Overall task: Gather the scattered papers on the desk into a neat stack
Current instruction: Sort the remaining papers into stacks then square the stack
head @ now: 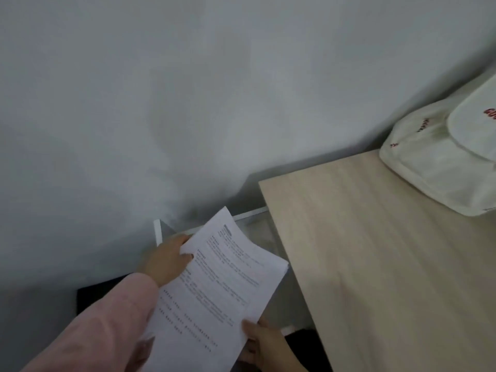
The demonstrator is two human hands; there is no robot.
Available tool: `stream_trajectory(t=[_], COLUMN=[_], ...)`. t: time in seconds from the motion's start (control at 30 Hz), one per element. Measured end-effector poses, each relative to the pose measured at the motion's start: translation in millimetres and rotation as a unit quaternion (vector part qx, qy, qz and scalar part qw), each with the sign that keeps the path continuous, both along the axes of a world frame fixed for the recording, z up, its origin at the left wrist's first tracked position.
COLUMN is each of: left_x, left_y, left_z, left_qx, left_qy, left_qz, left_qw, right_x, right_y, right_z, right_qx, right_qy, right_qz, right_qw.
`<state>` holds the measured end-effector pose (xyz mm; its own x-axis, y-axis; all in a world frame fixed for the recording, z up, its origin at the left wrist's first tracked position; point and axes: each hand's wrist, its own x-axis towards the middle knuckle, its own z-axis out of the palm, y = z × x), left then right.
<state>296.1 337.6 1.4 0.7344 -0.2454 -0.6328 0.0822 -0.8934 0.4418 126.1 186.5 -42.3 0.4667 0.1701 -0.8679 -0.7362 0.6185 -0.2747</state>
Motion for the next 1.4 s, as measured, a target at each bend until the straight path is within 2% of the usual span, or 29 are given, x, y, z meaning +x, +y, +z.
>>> stream_trajectory(t=[0.1,0.17,0.33,0.47,0.53,0.57,0.67,0.77,0.87,1.03,1.23,1.4], left_x=[11,17,28,26,19,13,-14,-41,-49,-43,-31,-30], left_y=[-1,-6,-31,-34,-31,-30,-27,-26,-31,-28,-22,-26], left_z=[-22,-42,-79,-95,-102,-103,-111,-124,-135,-157,-156,-154], left_qx=[0.074,0.101,0.130,0.115,0.053,0.016,-0.061,-0.068,-0.095,-0.111,-0.177,-0.223], left_qy=[0.010,0.003,-0.042,-0.118,-0.140,-0.124,-0.045,0.039,0.115,0.154,0.146,0.157], left_qz=[-0.073,-0.097,-0.164,-0.150,-0.093,-0.050,0.083,0.174,0.298,0.441,0.537,0.572], left_qw=[0.995,0.990,0.977,0.975,0.984,0.991,0.994,0.982,0.943,0.877,0.811,0.774], right_x=[3,7,10,12,17,21,36,45,43,39,51,58], right_y=[11,9,-11,-20,-15,-10,0,3,2,-9,-19,-21], right_z=[-19,-31,-58,-85,-91,-92,-93,-102,-109,-104,-94,-97], right_qx=[0.084,0.093,0.025,-0.011,-0.010,-0.010,-0.030,-0.057,-0.063,-0.102,-0.073,-0.069], right_qy=[0.070,0.098,0.117,0.128,0.127,0.126,0.117,0.116,0.119,0.209,0.199,0.226], right_qz=[-0.032,-0.064,-0.199,-0.294,-0.325,-0.337,-0.364,-0.351,-0.328,-0.212,-0.240,-0.272], right_qw=[0.994,0.989,0.973,0.947,0.937,0.933,0.924,0.927,0.935,0.949,0.947,0.933])
